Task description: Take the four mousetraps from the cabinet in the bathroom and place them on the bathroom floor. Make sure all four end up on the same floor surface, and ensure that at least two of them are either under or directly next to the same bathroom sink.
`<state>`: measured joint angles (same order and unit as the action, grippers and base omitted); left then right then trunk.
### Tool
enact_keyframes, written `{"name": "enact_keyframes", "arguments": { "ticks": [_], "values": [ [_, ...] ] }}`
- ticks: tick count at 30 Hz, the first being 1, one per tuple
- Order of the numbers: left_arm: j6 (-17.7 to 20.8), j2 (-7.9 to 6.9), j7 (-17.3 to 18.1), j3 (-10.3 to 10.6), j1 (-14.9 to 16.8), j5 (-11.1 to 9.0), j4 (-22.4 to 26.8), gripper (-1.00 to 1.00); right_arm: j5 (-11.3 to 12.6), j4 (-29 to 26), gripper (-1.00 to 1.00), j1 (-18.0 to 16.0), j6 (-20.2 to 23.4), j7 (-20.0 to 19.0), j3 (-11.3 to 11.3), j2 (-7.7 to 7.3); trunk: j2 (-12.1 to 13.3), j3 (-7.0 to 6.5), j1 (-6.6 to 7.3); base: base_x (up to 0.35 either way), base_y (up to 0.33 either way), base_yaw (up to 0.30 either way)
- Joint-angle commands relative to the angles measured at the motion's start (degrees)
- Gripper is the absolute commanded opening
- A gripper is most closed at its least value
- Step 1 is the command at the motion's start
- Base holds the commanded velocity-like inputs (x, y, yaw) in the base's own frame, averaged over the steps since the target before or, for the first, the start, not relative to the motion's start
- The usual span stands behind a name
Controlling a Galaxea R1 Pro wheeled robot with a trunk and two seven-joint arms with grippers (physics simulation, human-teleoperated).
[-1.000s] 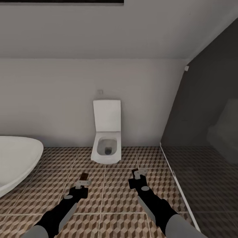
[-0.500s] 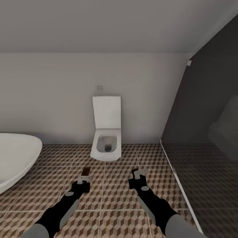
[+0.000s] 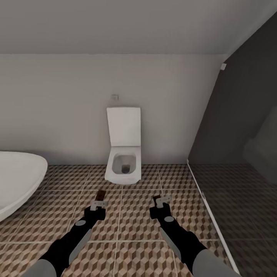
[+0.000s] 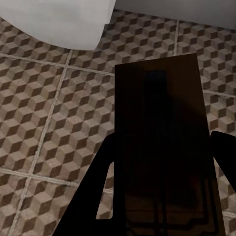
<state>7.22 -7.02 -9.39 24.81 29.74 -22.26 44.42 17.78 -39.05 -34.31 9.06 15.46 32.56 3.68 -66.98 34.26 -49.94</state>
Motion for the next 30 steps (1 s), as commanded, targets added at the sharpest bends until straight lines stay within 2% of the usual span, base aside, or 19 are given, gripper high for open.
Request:
{"name": "enact_keyframes", "arguments": {
  "ticks": [1, 18, 30],
  "values": [
    [0.25, -0.10, -0.72, 0.41, 0.05, -0.31, 0.14, -1.00, 0.41, -0.15, -1.00, -0.06, 0.22, 0.44, 0.33, -0.04, -0.45, 0.32, -0.23, 0.000, 0.000, 0.000],
    [0.25, -0.02, -0.79, 0.41, -0.03, -0.33, -0.10, -1.00, 0.32, -4.37, -1.00, -0.06, 0.19, 0.54, 0.38, -0.09, -7.27, 4.60, -3.96, 0.000, 0.000, 0.000],
    [0.25, -0.01, -0.81, 0.41, 0.00, -0.33, -0.03, -1.00, 0.32, -9.28, -1.00, -0.06, 0.35, 0.69, 0.41, 0.06, -12.09, 7.56, -6.60, 0.000, 0.000, 0.000]
  ]
}}
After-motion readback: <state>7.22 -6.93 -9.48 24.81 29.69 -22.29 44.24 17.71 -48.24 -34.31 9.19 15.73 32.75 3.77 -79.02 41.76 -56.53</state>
